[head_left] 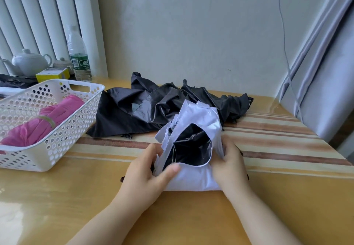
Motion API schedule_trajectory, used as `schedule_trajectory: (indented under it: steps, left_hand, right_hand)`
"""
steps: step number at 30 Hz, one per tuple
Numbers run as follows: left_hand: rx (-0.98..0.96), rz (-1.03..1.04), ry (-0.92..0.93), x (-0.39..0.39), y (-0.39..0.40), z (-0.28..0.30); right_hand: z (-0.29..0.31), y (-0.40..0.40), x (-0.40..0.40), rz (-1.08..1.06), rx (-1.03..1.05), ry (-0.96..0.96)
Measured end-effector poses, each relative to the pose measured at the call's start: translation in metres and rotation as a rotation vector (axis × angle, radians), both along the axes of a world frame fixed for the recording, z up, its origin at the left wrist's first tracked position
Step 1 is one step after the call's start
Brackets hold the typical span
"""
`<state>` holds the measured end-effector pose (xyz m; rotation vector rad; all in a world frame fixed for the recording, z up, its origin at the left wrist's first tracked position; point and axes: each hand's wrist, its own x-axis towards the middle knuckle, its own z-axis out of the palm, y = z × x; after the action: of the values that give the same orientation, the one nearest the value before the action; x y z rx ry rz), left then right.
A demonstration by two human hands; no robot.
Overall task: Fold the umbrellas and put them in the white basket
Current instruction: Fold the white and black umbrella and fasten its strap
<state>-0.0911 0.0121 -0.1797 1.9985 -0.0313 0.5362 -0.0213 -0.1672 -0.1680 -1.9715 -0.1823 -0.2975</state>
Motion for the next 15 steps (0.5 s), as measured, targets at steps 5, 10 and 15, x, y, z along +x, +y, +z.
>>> schedule_trajectory:
  steps: [5, 10, 15]
  left_hand:
    - [0.072, 0.131, 0.066, 0.005, -0.007, 0.001]
    - [0.004, 0.089, 0.051, 0.007, -0.005, 0.001]
    - [0.013, 0.022, 0.011, 0.008, -0.002, 0.001]
  right_hand:
    - [0.003, 0.006, 0.001, -0.13, -0.04, 0.053]
    - [0.01, -0.015, -0.01, -0.162, -0.203, -0.385]
    - [0.001, -0.034, -0.022, 0.506, -0.851, -0.602]
